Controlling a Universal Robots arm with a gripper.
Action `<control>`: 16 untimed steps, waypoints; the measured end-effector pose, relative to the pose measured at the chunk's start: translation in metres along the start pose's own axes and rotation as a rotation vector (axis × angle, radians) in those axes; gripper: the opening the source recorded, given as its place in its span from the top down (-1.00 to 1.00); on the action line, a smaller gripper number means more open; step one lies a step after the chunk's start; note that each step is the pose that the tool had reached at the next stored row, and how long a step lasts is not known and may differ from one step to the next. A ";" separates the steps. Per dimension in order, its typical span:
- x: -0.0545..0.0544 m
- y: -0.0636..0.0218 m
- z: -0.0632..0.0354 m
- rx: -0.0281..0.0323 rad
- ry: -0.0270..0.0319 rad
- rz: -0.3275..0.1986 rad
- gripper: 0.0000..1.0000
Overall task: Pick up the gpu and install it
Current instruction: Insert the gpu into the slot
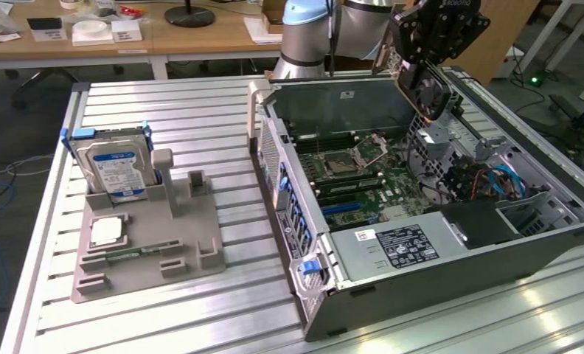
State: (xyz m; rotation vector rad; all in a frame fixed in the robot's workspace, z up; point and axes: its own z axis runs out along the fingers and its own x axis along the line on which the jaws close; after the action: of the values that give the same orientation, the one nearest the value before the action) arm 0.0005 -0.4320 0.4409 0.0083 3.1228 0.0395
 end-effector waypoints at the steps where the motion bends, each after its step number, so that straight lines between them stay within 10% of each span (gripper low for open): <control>1: 0.000 0.0000 0.0000 -0.0002 0.0003 -0.009 0.44; 16: 0.000 0.0000 0.0000 -0.0022 0.0028 -0.111 0.44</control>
State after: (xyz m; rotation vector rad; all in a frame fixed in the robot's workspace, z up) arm 0.0005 -0.4320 0.4409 -0.1655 3.1198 0.0413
